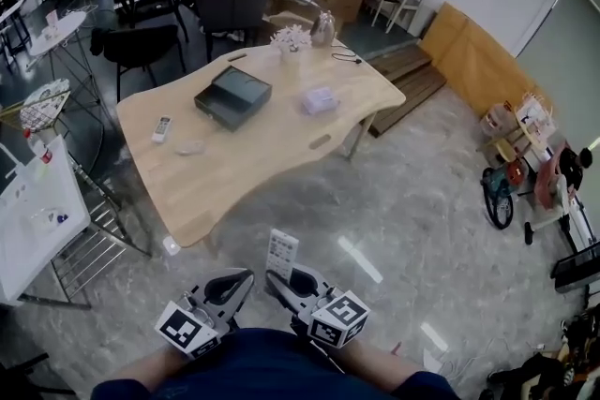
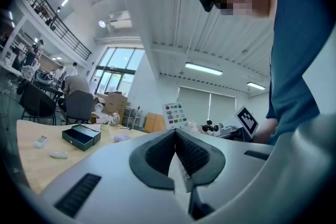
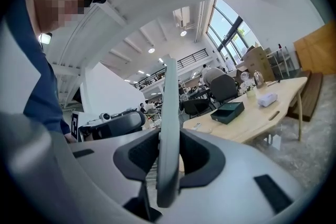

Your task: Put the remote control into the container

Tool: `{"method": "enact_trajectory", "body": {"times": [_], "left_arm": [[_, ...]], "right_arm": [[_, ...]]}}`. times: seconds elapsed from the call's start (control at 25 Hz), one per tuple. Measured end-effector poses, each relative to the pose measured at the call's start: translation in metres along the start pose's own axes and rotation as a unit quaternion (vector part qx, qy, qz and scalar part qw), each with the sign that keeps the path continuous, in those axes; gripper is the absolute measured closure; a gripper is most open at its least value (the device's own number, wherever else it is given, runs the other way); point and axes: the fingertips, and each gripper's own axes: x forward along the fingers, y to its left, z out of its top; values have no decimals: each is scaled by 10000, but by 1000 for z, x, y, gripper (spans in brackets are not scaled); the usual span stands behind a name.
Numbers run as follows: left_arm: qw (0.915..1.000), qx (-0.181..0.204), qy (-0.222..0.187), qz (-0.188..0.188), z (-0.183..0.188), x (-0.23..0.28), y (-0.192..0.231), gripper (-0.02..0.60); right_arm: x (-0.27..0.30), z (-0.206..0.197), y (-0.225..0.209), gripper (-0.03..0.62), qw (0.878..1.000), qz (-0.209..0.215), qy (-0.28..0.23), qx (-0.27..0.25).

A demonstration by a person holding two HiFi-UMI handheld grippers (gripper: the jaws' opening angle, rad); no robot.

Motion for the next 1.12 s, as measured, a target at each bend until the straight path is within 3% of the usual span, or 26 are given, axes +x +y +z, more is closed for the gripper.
{"method": "enact_trajectory", "body": {"times": [0.28,0.64,0.84,1.12], "left_arm": [[9990,92,2,-438,27,15,87,551],[9977,-11,269,-623,42,7,198,551],[9981,3,-22,-620,53,11,229,551],[9994,62,-25,-340,57,35,255,551]], "right_arm": [[85,36,-30,485,9996,-263,-33,-42],[185,69,-50,485,9984,-550,-59,-87],[218,78,-54,485,9989,-457,-43,-44],[238,87,-76,485,9999,-152,34,-1]]}}
